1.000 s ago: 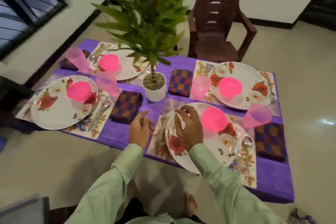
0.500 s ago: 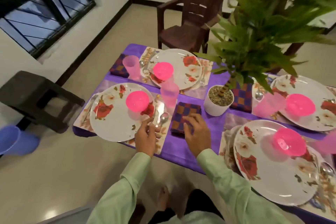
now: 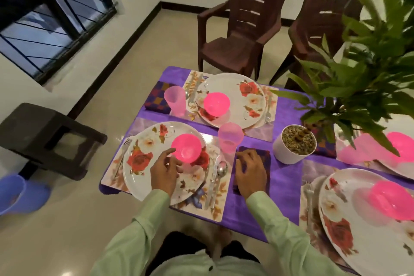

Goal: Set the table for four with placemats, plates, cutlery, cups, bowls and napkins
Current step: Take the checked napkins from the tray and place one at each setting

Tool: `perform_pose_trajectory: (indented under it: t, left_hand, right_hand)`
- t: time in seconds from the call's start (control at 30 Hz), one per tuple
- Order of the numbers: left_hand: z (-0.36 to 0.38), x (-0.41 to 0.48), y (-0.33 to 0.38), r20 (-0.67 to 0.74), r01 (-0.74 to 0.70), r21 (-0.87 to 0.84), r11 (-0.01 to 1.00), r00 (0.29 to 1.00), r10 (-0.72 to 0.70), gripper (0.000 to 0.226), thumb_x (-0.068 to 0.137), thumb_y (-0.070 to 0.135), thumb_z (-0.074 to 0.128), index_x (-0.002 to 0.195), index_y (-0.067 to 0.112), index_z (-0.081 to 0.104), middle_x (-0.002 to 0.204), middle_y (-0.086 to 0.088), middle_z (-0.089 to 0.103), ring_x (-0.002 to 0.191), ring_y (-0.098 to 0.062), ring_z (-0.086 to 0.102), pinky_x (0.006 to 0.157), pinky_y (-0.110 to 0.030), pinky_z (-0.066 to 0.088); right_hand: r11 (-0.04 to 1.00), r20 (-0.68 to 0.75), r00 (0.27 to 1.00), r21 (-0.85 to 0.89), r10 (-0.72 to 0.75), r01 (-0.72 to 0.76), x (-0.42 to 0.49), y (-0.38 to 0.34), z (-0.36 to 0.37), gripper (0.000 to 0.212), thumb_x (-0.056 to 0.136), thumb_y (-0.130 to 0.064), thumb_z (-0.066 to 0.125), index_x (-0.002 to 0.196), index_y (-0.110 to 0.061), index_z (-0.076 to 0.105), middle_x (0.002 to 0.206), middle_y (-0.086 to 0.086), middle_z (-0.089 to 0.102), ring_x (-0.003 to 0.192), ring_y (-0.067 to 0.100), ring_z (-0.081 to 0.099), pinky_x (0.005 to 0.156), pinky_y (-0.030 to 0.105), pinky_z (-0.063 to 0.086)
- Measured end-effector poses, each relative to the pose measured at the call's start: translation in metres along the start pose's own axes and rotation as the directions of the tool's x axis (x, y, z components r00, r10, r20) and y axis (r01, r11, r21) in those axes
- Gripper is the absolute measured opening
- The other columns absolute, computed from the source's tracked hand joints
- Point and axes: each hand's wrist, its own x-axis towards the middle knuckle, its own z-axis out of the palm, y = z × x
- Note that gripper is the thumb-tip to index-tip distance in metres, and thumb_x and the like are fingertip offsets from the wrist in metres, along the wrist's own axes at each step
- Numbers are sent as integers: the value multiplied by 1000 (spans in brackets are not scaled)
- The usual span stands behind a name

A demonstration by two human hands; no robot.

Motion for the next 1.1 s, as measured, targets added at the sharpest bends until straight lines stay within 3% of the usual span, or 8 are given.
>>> perform_pose_trajectory:
  t: [0.17, 0.33, 0.43, 0.53, 0.67, 0.77, 0.93, 1.1]
  left_hand:
    - [-26, 37, -9, 73, 18, -22, 1000, 997, -16, 24, 102, 11, 45, 112, 23, 62, 80, -9, 69, 63, -21, 64, 63, -38, 55]
    - [-70, 88, -45, 147, 32, -2, 999, 989, -32, 25, 99, 13, 47, 111, 25, 66, 80, -7, 70, 69, -22, 66, 68, -39, 56]
    - [-107, 111, -69, 140, 38, 76, 996, 989, -48, 22, 96, 17, 54, 109, 25, 70, 86, -4, 73, 75, -23, 68, 72, -36, 56]
    - [-147, 127, -89, 60, -27, 214, 976, 998, 14, 18, 91, 12, 61, 104, 17, 72, 100, -7, 69, 86, -24, 63, 85, -35, 52]
    - [-180, 138, -124, -5, -33, 359, 933, 999, 38, 20, 86, 5, 63, 105, 7, 70, 106, -16, 60, 97, -35, 58, 89, -41, 48]
    - [-193, 137, -147, 11, 64, 427, 902, 997, -76, 31, 84, 8, 66, 116, 10, 67, 117, -18, 57, 109, -36, 54, 96, -45, 45]
    - [-204, 131, -156, 124, 267, 172, 948, 949, -290, 31, 92, 11, 64, 123, 13, 65, 109, -10, 65, 91, -25, 60, 78, -29, 48]
    - [-205, 138, -161, 114, 374, 49, 926, 919, -377, 26, 87, 8, 69, 110, 20, 69, 97, -15, 70, 85, -30, 65, 86, -40, 55]
  right_hand:
    - [997, -40, 997, 1, 72, -72, -7, -25, 30, 21, 87, -18, 53, 97, -13, 71, 100, 2, 64, 94, 21, 57, 80, 31, 44]
    - [976, -147, 967, -22, 210, -215, -34, -43, 66, 15, 89, -8, 61, 100, -12, 71, 100, 4, 62, 95, 23, 57, 82, 36, 47]
    - [954, -179, 950, -107, 257, -279, -67, -52, 94, 16, 89, -5, 61, 103, -7, 69, 101, 10, 62, 96, 27, 53, 83, 33, 41]
    - [872, -220, 896, -231, 386, -432, -100, -56, 108, 24, 91, -17, 51, 104, -7, 68, 102, 15, 60, 97, 32, 50, 82, 38, 38]
    - [743, -213, 804, -306, 556, -595, -132, -45, 111, 43, 83, -25, 42, 115, -5, 63, 109, 22, 57, 103, 35, 44, 88, 42, 37]
    - [732, -184, 812, -357, 553, -580, -143, -44, 111, 44, 73, 6, 61, 117, 2, 63, 111, 28, 52, 99, 43, 48, 88, 48, 42]
    - [754, -133, 880, -467, 457, -462, -156, -37, 117, 57, 65, 19, 64, 120, 3, 63, 117, 26, 50, 100, 44, 46, 81, 51, 46]
    - [767, -126, 892, -469, 433, -439, -158, -35, 109, 55, 70, 15, 70, 122, -2, 65, 120, 25, 51, 101, 43, 44, 81, 50, 43]
